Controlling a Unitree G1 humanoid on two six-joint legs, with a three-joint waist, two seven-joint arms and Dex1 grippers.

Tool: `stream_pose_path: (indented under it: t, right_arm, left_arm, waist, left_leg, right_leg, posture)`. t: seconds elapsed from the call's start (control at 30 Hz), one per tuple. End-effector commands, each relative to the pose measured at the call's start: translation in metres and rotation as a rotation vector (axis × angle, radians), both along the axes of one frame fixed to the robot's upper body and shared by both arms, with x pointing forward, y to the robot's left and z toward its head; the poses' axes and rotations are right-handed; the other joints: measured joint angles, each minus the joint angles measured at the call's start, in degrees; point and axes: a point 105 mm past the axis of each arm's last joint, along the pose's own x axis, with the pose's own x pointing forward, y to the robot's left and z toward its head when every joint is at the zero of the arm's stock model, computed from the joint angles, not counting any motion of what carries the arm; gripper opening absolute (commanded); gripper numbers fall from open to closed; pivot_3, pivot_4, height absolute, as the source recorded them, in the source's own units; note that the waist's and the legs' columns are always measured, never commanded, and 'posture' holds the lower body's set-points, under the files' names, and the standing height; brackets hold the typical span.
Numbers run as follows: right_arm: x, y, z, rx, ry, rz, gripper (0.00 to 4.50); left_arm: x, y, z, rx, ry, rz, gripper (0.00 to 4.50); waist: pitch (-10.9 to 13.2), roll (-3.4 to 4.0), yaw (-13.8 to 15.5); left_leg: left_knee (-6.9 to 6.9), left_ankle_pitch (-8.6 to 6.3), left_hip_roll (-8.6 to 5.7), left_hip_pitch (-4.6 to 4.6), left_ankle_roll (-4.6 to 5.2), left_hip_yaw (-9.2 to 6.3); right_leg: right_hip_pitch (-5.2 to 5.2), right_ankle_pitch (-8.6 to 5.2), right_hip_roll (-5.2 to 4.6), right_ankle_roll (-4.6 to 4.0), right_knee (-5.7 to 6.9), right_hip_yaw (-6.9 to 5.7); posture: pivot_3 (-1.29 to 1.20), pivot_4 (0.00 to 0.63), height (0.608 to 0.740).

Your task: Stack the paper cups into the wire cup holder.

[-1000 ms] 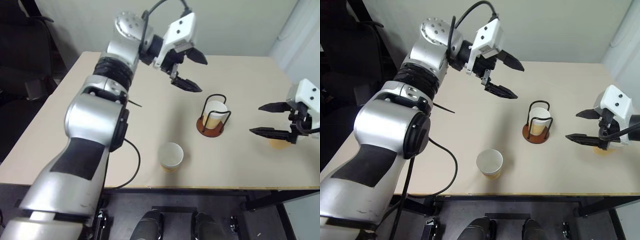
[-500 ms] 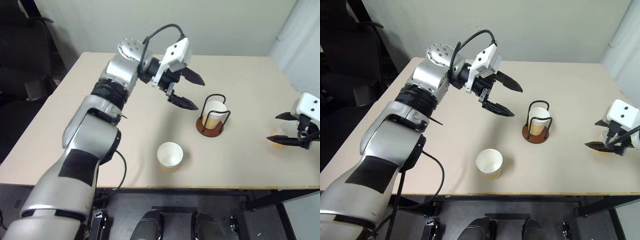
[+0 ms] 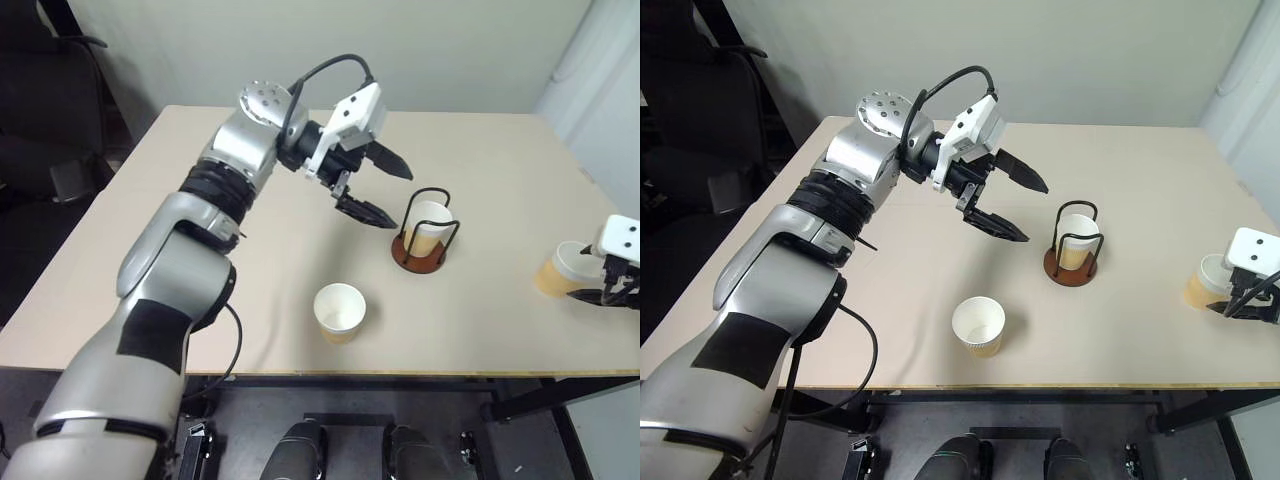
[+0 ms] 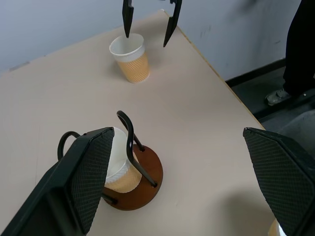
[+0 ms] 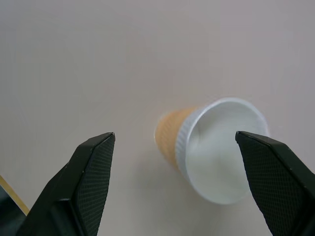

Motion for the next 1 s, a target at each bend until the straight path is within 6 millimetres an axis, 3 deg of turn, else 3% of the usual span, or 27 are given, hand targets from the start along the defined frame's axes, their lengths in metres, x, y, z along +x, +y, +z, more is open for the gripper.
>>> stream_pose_path:
  t: [0.03, 0.37, 0.67, 0.77, 1.0]
  right_arm:
    - [0.006, -0.002, 0.006, -0.052, -0.028, 0.021, 3.99]
    - [0.019, -0.008, -0.008, -0.065, 0.006, 0.022, 3.99]
    - [0.019, -0.014, -0.017, -0.076, 0.065, 0.021, 3.99]
    - [0.019, -0.014, -0.018, -0.072, 0.070, 0.021, 3.35]
    - [0.017, -0.013, -0.019, -0.065, 0.085, 0.015, 0.77]
  left_arm:
    - [-0.008, -0.001, 0.011, -0.007, -0.036, -0.060, 4.48]
    - [-0.011, -0.001, 0.012, -0.012, -0.032, -0.073, 4.48]
    - [-0.016, 0.001, 0.014, -0.015, -0.020, -0.092, 4.48]
    - [-0.017, 0.002, 0.014, -0.016, -0.020, -0.092, 4.50]
    - [-0.018, 0.003, 0.013, -0.003, -0.018, -0.101, 4.50]
  waist:
    - [0.0, 0.00, 0.0]
    - [0.0, 0.00, 0.1]
    - [0.0, 0.00, 0.0]
    - [0.0, 0.00, 0.0]
    - [0.0, 0.01, 0.0]
  left_leg:
    - [0.01, 0.00, 0.00, 0.00, 0.00, 0.00]
    - [-0.01, -0.03, 0.00, -0.03, 0.05, -0.02]
    - [-0.03, -0.07, 0.01, -0.04, 0.05, -0.01]
    - [-0.04, -0.08, 0.01, -0.03, 0.03, -0.03]
    - [-0.04, -0.11, 0.01, -0.03, -0.02, -0.04]
  right_leg:
    - [0.00, 0.01, -0.01, 0.01, 0.00, 0.01]
    - [0.01, 0.01, -0.02, 0.01, -0.07, -0.01]
    - [0.03, 0.02, -0.02, -0.03, -0.16, -0.02]
    - [0.03, 0.01, -0.02, -0.07, -0.16, -0.02]
    - [0.03, 0.00, -0.02, -0.13, -0.17, -0.02]
  posture:
    - [0.00, 0.150, 0.740]
    - [0.00, 0.150, 0.740]
    - [0.00, 0.150, 0.740]
    - [0.00, 0.150, 0.740]
    - [0.00, 0.150, 0.740]
